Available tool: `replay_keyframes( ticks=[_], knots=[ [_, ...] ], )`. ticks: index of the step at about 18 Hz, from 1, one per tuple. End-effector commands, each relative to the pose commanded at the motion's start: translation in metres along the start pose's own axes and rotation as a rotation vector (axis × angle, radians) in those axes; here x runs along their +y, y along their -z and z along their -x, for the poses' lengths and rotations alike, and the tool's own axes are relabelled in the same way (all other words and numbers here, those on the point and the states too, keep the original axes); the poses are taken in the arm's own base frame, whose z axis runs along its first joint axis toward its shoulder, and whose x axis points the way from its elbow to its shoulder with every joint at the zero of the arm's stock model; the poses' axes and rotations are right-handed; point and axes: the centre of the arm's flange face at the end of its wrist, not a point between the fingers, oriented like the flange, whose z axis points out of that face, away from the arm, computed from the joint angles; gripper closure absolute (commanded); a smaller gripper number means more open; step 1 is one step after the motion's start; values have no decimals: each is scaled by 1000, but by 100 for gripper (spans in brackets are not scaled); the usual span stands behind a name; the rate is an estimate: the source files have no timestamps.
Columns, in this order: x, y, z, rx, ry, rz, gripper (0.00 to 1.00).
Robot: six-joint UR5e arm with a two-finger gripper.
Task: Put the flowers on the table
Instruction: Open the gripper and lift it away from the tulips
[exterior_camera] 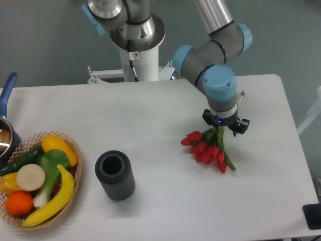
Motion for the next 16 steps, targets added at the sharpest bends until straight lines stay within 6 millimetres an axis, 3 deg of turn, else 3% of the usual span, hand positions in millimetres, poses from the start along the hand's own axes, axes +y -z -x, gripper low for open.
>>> replay_keyframes(
  ticks=[6, 10, 13, 16],
  knots=[
    [14, 10, 28, 16, -109, -125, 0],
    [46, 11, 47, 44, -113, -270, 0],
    [77, 9, 60, 31, -231, -297, 0],
    [93, 10, 68, 40, -340, -287, 0]
  ],
)
